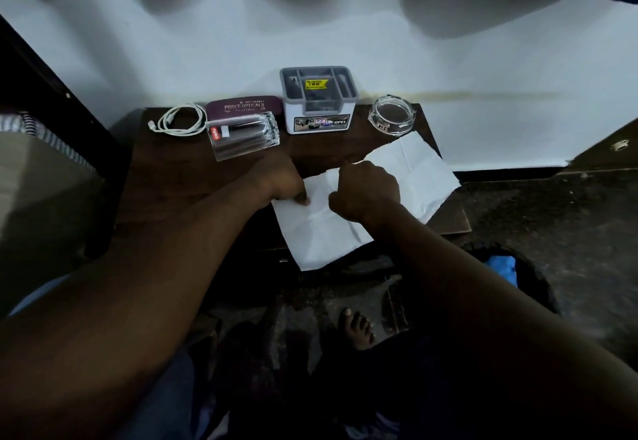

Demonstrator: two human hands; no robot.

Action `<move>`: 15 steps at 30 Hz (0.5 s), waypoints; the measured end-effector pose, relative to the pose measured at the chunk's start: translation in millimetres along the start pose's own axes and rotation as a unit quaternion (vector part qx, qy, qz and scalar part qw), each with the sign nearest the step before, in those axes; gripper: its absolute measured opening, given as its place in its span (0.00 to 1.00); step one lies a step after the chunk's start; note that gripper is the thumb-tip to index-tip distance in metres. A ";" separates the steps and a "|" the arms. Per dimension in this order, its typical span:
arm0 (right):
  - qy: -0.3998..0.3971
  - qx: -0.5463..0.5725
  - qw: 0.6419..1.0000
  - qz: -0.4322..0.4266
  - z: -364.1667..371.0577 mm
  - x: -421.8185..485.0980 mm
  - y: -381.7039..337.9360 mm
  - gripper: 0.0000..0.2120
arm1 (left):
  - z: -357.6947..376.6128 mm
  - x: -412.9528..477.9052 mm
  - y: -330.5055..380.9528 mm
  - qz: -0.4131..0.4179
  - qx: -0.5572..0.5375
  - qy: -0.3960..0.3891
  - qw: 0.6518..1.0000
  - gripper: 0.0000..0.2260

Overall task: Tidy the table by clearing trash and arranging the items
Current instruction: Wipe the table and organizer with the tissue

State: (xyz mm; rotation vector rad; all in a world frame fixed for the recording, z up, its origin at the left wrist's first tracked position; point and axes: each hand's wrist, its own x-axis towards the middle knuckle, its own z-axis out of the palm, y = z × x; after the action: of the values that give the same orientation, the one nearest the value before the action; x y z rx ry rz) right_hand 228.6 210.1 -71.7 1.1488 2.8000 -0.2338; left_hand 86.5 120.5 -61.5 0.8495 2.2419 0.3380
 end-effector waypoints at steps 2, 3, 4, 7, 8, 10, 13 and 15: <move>0.005 0.002 1.000 -0.007 0.2 -0.1 -0.5 0.17 | -1.0 0.0 -1.4 -0.006 -0.041 -0.001 0.999 0.23; 0.007 0.003 1.000 -0.010 0.3 0.0 -0.6 0.16 | -1.3 0.1 -2.5 -0.010 -0.061 0.000 0.998 0.23; 0.007 0.007 1.000 -0.009 0.1 0.2 0.0 0.14 | -1.3 0.3 -3.2 -0.014 -0.080 -0.001 0.997 0.23; 0.003 0.039 0.999 0.012 -2.6 2.0 2.2 0.12 | -1.1 -0.2 -4.9 -0.021 -0.124 -0.005 0.992 0.22; 0.001 0.053 0.998 0.019 -4.2 2.7 3.5 0.14 | -0.9 -0.2 -5.1 -0.021 -0.132 -0.004 0.991 0.22; 0.000 0.072 0.997 0.031 -8.0 3.3 6.8 0.18 | -0.3 0.3 -6.1 -0.021 -0.147 0.001 0.989 0.21; -0.011 0.103 0.994 0.046 -15.3 3.6 13.4 0.17 | 0.1 2.2 -8.0 -0.026 -0.175 0.011 0.984 0.20; -0.008 0.118 0.991 0.061 -20.9 5.6 21.5 0.14 | 0.6 4.2 -8.5 -0.022 -0.192 0.020 0.981 0.18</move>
State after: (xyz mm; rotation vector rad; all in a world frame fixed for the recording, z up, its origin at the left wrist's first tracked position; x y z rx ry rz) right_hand 239.0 232.8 -54.3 1.3542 2.7317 -0.5712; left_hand 80.5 116.9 -68.1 0.5904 2.1281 0.7438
